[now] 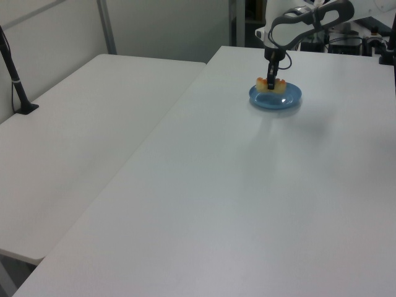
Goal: Put the bread on the table
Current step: 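Lift the bread roll off the plate and carry it away across the table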
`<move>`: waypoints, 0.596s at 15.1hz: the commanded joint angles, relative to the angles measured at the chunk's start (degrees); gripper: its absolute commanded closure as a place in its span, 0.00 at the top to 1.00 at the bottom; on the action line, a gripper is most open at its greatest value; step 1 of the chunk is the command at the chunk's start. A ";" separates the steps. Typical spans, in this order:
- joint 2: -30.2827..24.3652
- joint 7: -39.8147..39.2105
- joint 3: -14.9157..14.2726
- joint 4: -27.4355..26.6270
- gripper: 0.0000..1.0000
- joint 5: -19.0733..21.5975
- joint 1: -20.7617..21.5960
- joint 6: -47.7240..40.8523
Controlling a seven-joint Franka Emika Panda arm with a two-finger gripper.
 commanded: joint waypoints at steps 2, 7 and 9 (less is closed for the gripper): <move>-5.05 7.00 6.52 -1.14 0.28 0.32 1.13 -5.87; -5.32 20.62 7.77 -1.67 0.29 -0.13 10.69 -7.02; -5.32 25.63 7.77 -2.11 0.29 -0.39 15.69 -7.20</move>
